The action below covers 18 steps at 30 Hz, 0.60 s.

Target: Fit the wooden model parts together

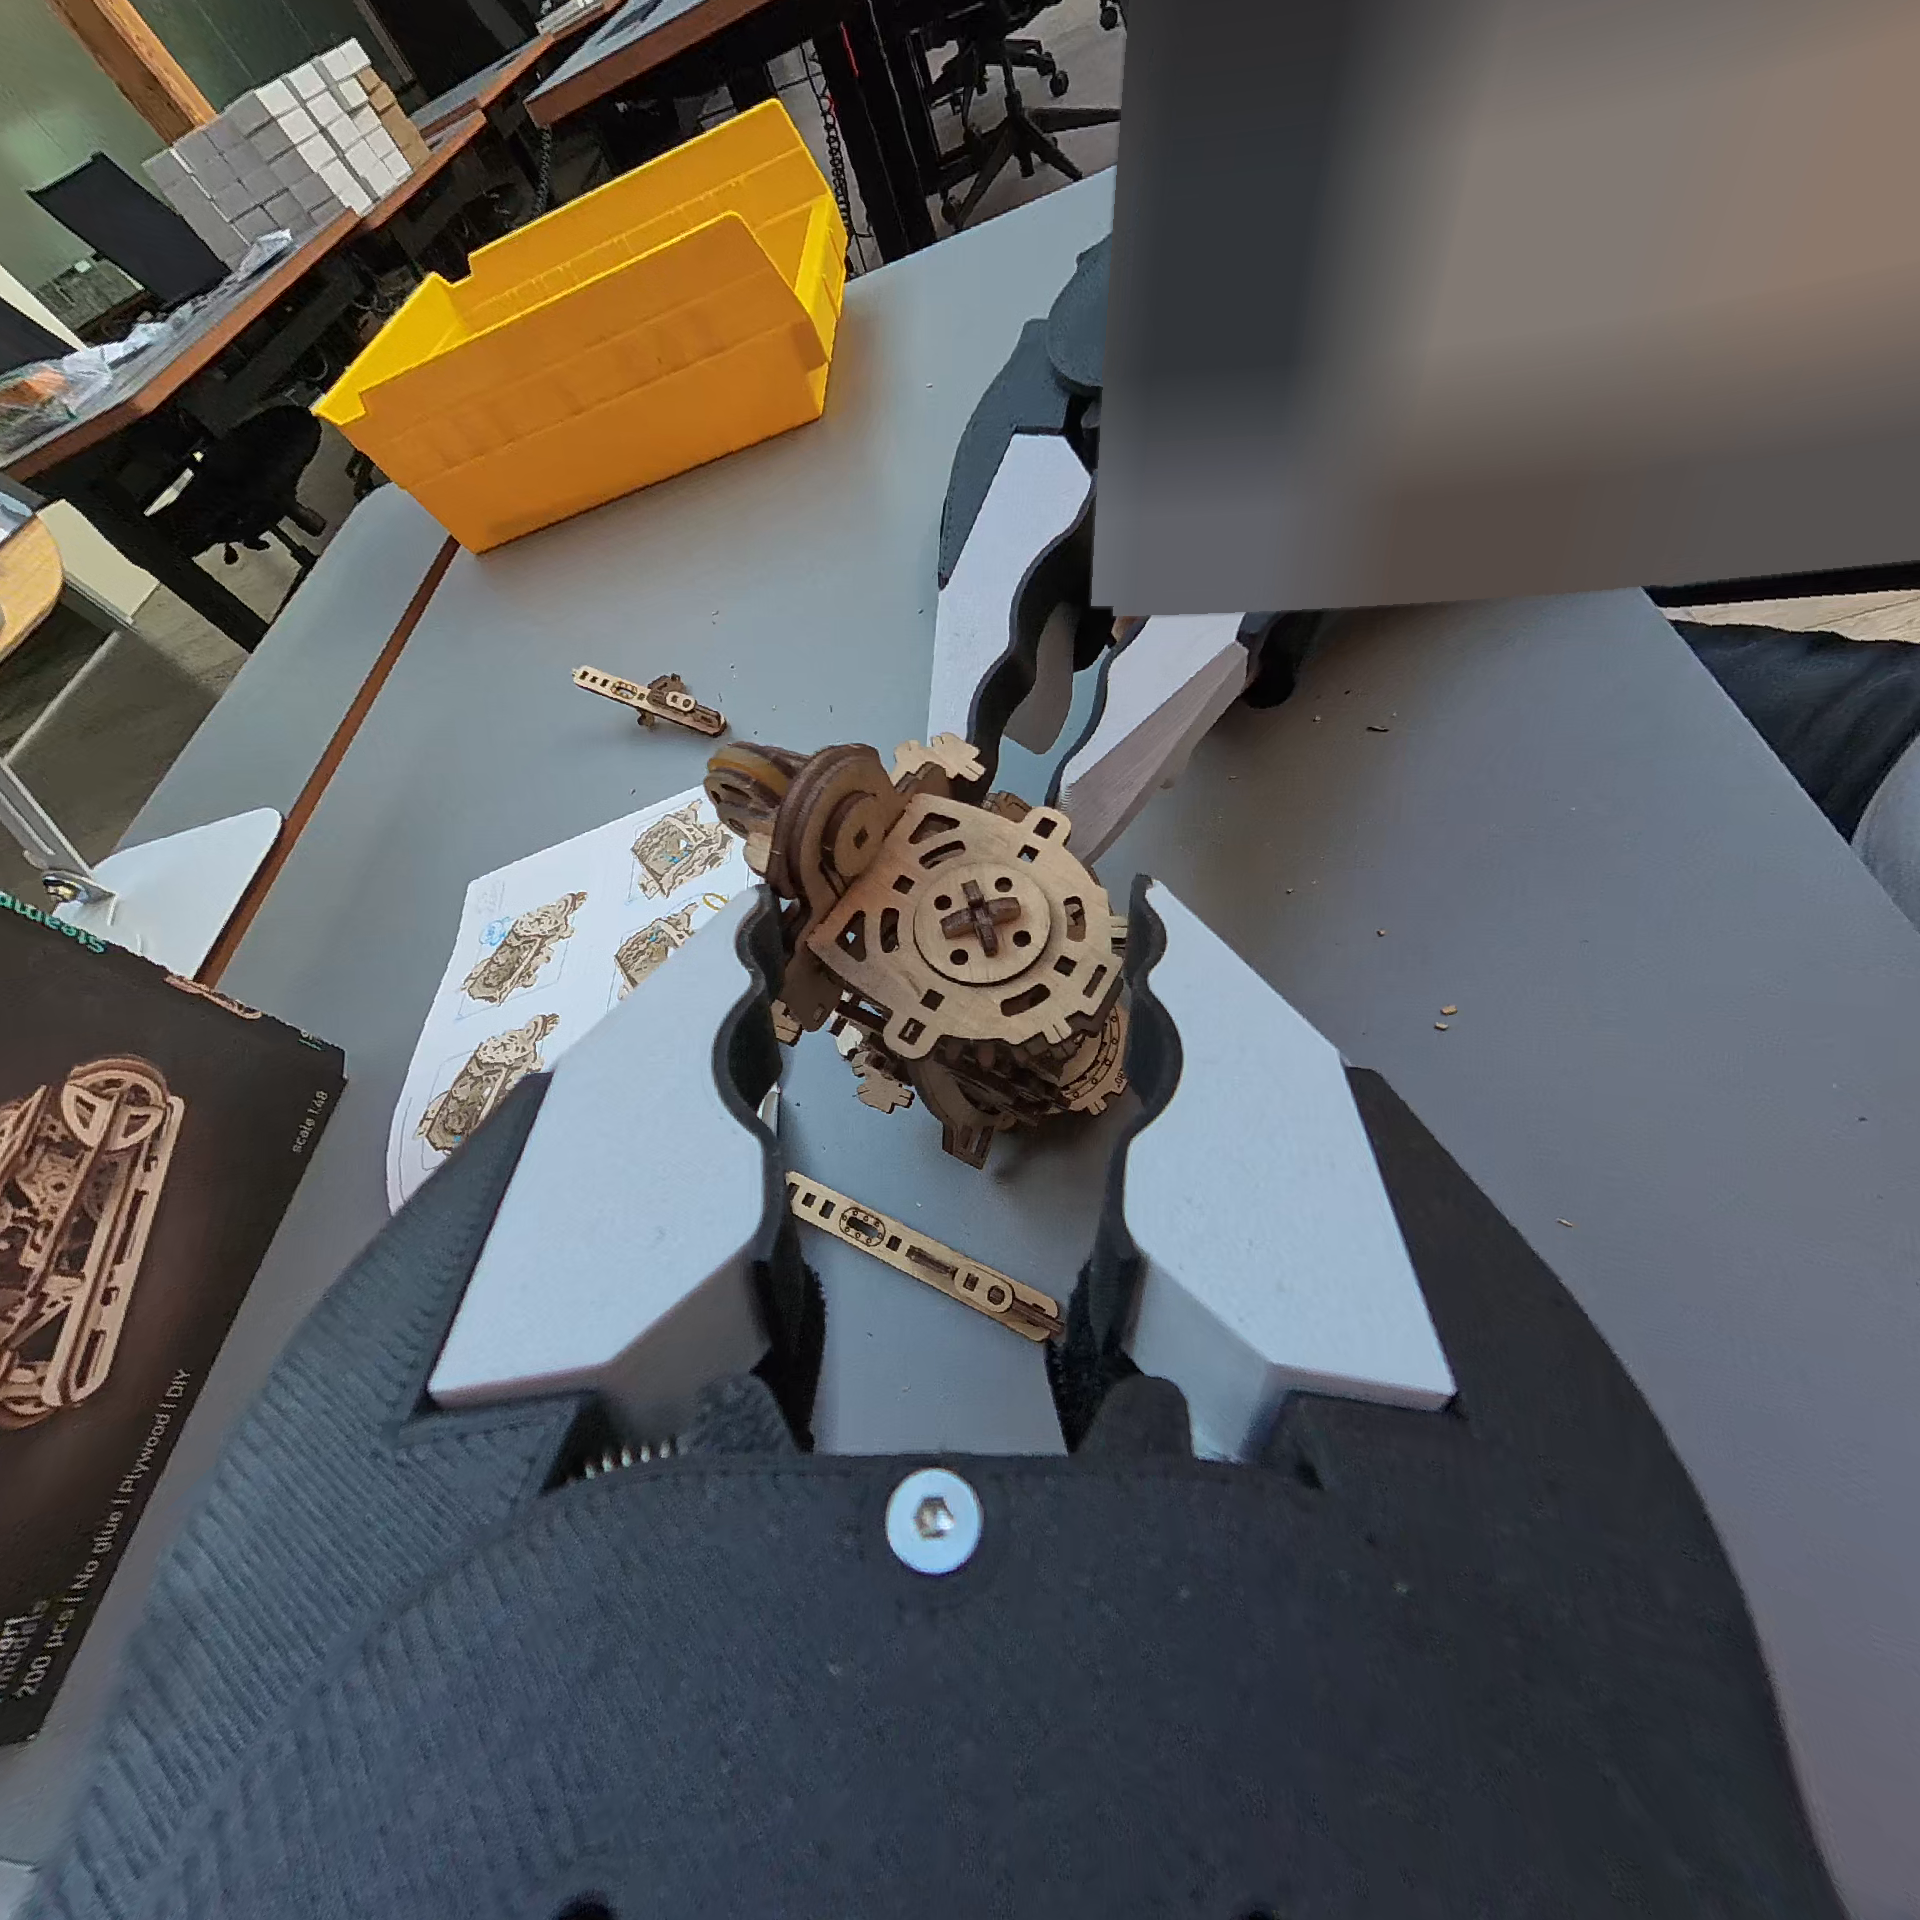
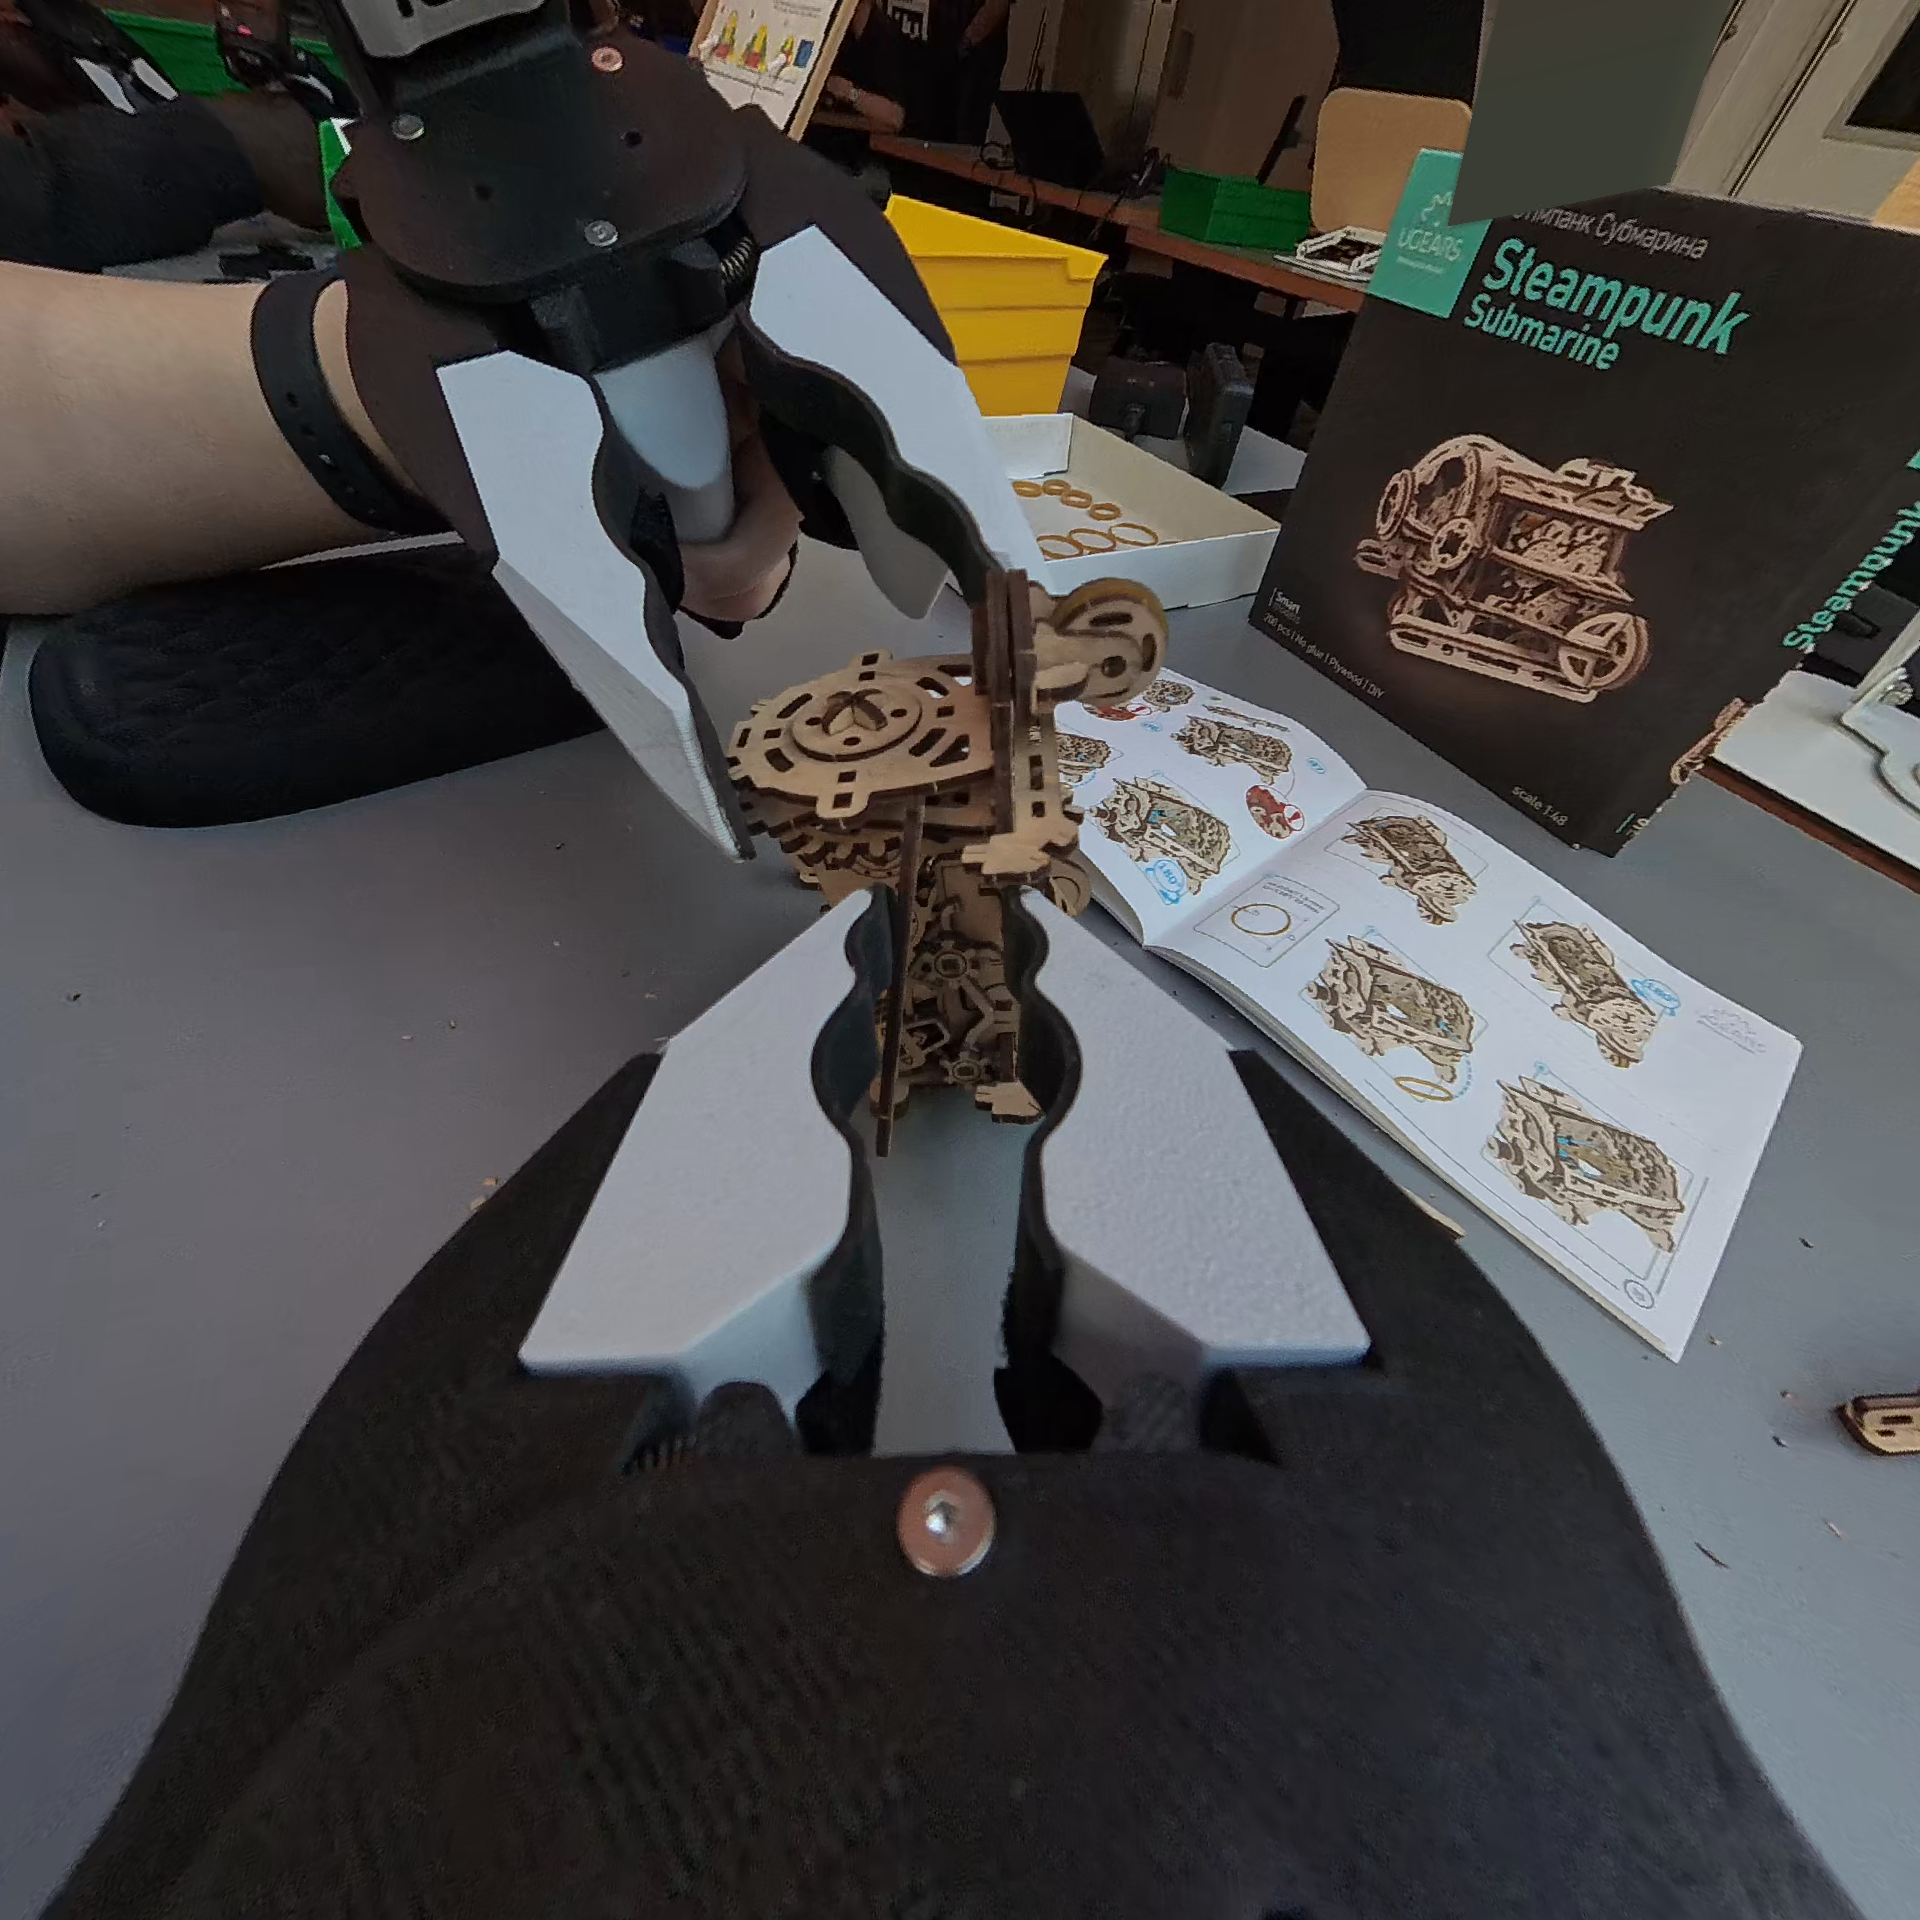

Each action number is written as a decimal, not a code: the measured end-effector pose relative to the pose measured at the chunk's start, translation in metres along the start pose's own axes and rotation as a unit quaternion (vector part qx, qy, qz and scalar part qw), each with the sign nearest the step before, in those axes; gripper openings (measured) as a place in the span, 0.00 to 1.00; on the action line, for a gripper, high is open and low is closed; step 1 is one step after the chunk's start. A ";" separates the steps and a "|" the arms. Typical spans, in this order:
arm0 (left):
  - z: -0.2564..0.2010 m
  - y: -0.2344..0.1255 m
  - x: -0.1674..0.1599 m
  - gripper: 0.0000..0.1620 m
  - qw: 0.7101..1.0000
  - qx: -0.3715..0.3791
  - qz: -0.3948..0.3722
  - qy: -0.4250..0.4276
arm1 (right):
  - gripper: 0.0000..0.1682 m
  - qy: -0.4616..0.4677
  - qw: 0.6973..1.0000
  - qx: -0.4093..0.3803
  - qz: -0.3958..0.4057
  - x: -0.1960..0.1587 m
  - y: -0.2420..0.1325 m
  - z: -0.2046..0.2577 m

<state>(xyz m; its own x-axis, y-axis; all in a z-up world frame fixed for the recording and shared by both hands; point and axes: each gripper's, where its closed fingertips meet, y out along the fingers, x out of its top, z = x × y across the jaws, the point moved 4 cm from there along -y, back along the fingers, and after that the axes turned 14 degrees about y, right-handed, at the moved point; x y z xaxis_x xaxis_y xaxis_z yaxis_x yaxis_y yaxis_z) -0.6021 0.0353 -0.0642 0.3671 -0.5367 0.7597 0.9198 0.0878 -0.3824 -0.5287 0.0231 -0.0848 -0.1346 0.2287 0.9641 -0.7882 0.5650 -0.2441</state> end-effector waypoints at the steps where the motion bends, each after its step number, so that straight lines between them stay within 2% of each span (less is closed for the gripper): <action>1: 0.000 0.000 0.000 0.40 1.000 -0.002 0.000 0.003 | 0.11 -0.004 1.000 0.000 0.001 0.000 0.000 0.000; 18: -0.002 0.001 0.001 0.40 1.000 0.000 0.004 0.016 | 0.13 -0.042 0.998 -0.036 -0.002 -0.001 -0.002 0.002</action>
<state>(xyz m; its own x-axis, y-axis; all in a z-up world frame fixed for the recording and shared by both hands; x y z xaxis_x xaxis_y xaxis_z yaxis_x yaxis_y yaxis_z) -0.6007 0.0336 -0.0649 0.3691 -0.5621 0.7402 0.9171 0.0909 -0.3883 -0.5277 0.0201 -0.0849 -0.1838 0.1611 0.9697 -0.7434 0.6226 -0.2444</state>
